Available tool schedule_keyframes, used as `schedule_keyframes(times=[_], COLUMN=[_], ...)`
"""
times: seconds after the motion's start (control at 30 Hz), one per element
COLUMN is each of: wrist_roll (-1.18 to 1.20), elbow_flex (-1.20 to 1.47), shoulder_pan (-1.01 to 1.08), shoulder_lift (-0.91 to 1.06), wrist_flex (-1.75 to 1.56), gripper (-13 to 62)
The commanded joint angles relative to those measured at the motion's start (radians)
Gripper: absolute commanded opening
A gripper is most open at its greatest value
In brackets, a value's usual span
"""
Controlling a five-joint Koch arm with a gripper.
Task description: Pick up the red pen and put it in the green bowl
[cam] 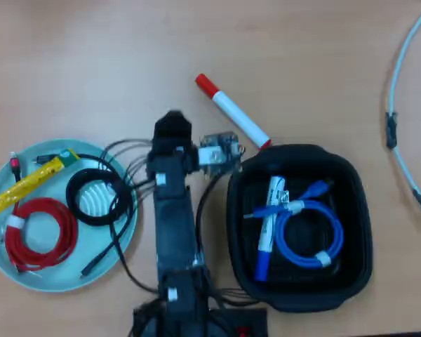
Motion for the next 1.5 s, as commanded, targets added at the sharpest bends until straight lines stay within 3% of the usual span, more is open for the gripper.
schedule_keyframes(times=[0.0,0.63,0.83,1.47], wrist_roll=[0.023,0.184,0.314,0.314], elbow_flex=[-0.137,-0.449,-0.462,-0.604], shoulder_pan=[0.011,0.176,0.238,0.333], shoulder_lift=[-0.074,-0.453,-0.479,-0.661], wrist_flex=[0.006,-0.003,-0.003,0.005], gripper=[39.8,39.8,39.8,39.8])
